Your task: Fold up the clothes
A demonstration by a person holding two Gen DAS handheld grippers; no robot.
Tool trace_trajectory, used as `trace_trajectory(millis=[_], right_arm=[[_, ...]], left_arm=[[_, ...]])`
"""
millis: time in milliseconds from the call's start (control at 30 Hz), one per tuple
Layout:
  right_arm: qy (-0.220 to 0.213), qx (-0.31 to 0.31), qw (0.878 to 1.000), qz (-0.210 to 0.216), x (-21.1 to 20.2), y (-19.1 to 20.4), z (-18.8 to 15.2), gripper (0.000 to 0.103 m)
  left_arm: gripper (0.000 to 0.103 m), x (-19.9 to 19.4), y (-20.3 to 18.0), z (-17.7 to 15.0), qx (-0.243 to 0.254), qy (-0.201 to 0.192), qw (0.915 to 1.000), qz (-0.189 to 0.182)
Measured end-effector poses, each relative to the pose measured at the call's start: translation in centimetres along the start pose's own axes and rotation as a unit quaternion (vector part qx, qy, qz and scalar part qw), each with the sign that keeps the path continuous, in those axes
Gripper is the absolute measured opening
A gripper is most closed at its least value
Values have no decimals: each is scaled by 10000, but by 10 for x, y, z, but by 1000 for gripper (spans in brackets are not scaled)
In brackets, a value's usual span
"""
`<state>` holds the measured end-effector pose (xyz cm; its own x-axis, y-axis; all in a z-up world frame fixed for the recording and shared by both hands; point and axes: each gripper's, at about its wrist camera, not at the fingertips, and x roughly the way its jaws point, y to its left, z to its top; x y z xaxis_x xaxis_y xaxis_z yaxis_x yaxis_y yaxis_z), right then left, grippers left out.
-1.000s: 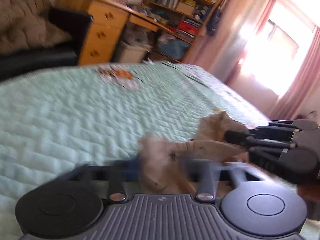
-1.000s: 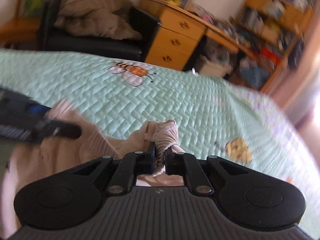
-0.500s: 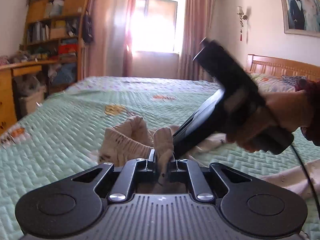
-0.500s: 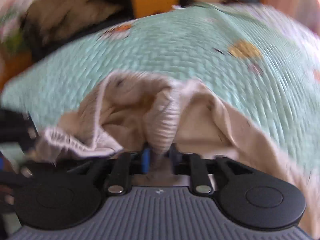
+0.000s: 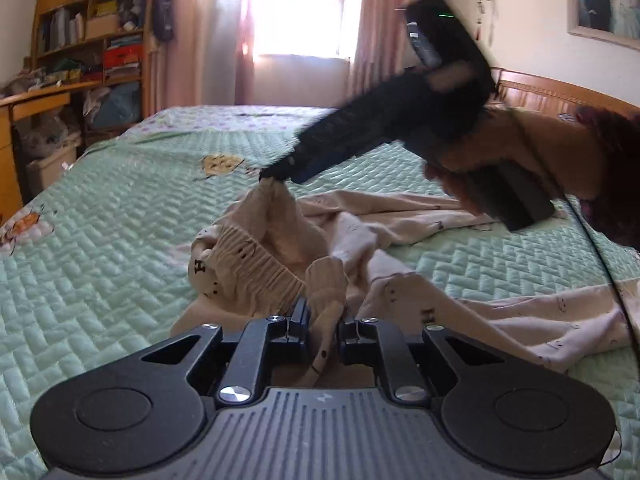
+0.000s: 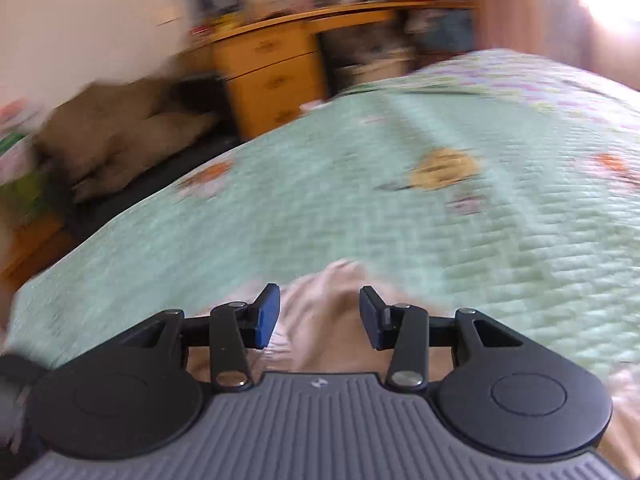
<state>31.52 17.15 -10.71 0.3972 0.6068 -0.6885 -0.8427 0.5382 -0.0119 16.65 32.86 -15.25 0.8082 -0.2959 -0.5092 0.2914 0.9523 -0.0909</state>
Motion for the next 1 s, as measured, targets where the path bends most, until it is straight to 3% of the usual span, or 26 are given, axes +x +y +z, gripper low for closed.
trace_trajectory(millis=[100,133,300,500,600,700,767,1000], right_arm=[[159,-666,9976,94,11,23,-9,45],[44,-1138,9934,-125,9,37,-19,45],[-544,-1214,9909,-226,-7,46,-20,46],[-686,-1536,9857,30,-14,53,-15,46],[-747,-567,9936,626,-15,33,-5,46],[-766,618,9869,1279,-13,1,-8,46],[-701,1311,9747,1668,-5,-22,-10,46],[-220,2215,9290,2956,35,-62,-20,46]], left_arm=[[15,2,2,-1,-55,47,10000,-41],[16,2,1,-2,-38,74,10000,-23],[19,3,0,-4,-56,96,9999,-19],[27,3,-4,-5,4,113,9999,-37],[27,2,-3,-6,-20,94,9999,-66],[27,2,-2,-6,-69,78,9999,-102],[28,2,-1,-6,-94,73,9999,-124],[30,3,1,-6,-161,69,9997,-177]])
